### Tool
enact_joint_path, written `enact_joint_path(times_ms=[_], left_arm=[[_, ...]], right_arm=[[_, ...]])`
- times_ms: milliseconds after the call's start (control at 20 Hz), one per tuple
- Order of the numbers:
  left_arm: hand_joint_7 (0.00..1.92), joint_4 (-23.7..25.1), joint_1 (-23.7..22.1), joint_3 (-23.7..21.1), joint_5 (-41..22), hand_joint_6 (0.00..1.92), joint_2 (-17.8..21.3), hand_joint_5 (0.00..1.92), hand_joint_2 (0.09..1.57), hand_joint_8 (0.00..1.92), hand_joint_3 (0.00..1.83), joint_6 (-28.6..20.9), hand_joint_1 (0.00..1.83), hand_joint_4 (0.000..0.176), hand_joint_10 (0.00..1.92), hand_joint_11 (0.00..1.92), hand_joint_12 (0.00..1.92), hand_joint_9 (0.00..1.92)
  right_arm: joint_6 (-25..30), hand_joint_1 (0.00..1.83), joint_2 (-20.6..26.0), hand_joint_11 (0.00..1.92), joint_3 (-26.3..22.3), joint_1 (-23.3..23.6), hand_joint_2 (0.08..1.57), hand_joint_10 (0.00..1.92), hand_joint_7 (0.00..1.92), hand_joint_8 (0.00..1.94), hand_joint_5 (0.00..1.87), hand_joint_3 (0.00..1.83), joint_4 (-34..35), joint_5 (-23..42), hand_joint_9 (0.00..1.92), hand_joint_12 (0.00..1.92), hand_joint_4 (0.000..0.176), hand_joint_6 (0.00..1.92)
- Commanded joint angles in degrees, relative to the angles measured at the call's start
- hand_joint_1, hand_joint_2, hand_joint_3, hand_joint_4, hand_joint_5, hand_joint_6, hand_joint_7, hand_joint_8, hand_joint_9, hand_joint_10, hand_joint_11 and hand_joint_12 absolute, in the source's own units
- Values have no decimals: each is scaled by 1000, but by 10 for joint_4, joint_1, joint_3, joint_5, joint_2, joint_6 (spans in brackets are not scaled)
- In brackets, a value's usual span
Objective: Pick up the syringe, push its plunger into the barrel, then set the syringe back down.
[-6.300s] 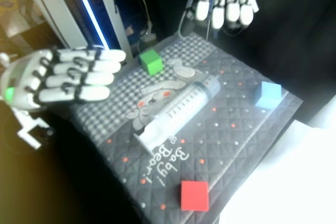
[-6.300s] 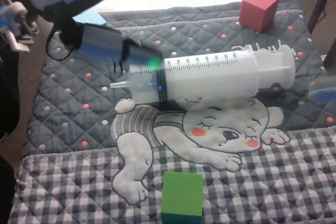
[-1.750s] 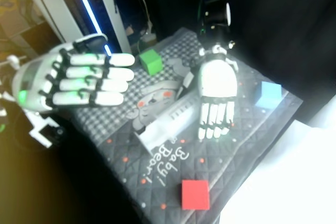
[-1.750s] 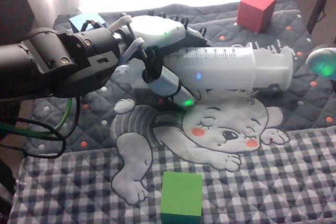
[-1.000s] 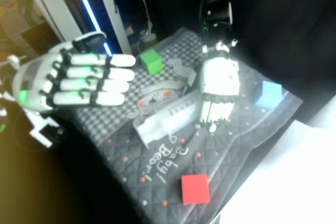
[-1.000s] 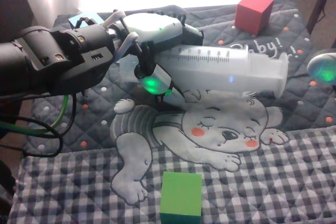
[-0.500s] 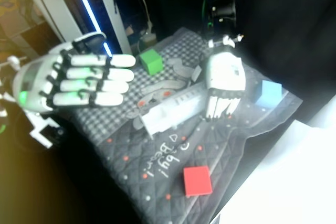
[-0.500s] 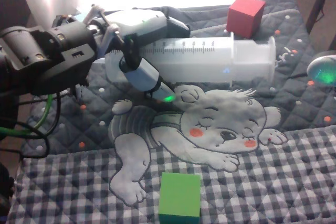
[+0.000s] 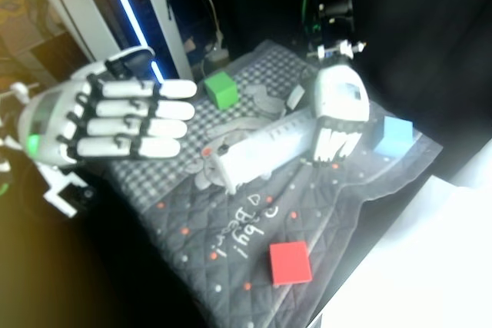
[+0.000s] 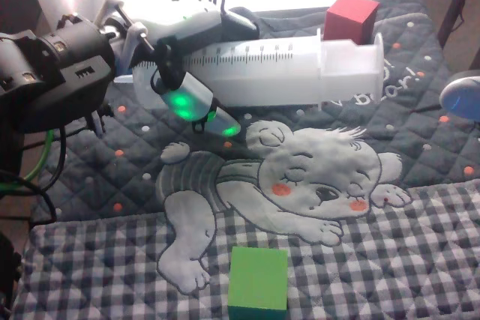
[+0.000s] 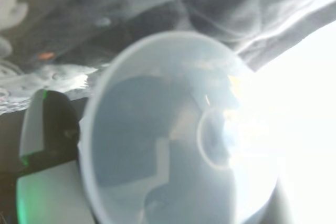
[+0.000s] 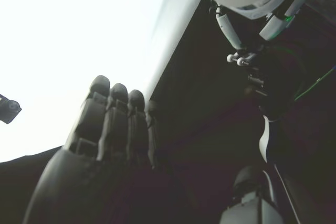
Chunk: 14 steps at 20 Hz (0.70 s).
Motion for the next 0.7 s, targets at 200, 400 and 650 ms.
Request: enact_joint_path(times_ms=[200,400,650], left_arm=[[1411,-11,-16,-2,-121,1921,13,1208,902,1921,570,-48,1517,0,1921,1546,1921,1511],[1470,-7,-23,-6,-149,1921,22,1291,999,1921,391,-67,1493,0,1921,1608,1921,1571],[1487,-8,-28,-9,-163,1921,30,1343,1105,1921,145,-73,1444,0,1921,1622,1921,1589]], right_arm=[[7,56,3,80,-2,6,845,1,168,2,176,0,10,71,115,48,6,6],[8,42,1,85,-3,6,851,1,161,0,174,0,12,71,118,51,0,3],[8,10,-5,87,-4,6,864,5,157,4,160,2,20,71,131,53,2,3]])
